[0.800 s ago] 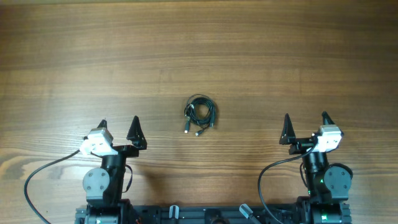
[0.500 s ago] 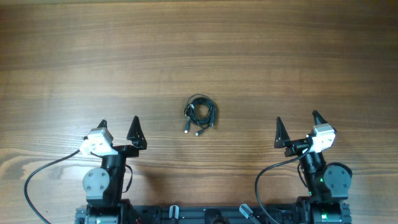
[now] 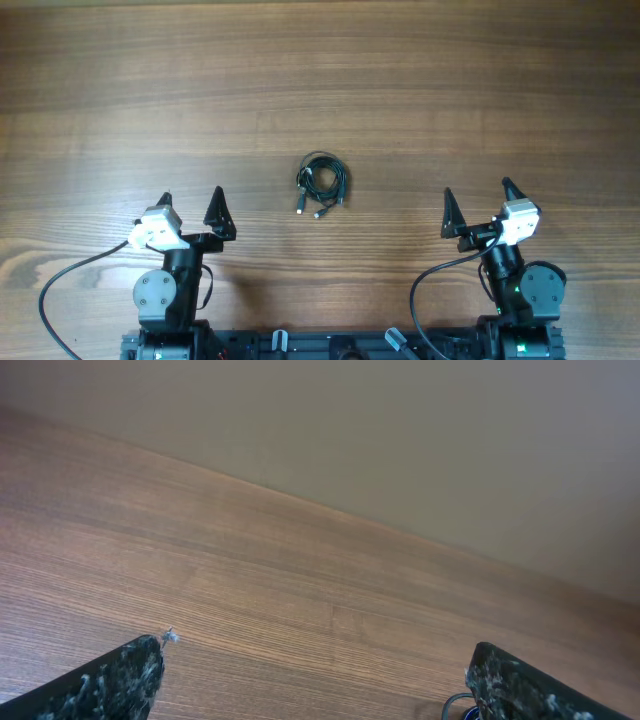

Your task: Untangle cables

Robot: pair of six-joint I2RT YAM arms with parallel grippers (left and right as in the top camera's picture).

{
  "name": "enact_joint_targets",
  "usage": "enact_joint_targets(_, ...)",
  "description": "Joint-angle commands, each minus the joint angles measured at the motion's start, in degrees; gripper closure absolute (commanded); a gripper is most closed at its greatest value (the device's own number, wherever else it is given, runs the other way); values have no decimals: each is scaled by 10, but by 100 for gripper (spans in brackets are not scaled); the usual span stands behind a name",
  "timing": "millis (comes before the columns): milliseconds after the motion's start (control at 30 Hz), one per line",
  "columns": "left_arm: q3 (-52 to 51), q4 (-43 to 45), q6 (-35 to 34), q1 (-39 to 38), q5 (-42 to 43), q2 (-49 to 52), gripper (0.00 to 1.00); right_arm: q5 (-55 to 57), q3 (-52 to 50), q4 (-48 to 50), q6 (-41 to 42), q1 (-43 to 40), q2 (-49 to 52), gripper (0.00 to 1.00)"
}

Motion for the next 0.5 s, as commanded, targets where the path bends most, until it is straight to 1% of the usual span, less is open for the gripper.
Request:
enact_joint_targets(0, -5, 0, -5, -3, 1, -1, 0, -12, -1, 4, -6, 2, 4, 0)
enact_joint_targets(467, -4, 0, -5, -3, 1, -1, 0, -12, -1, 4, -6, 2, 4, 0)
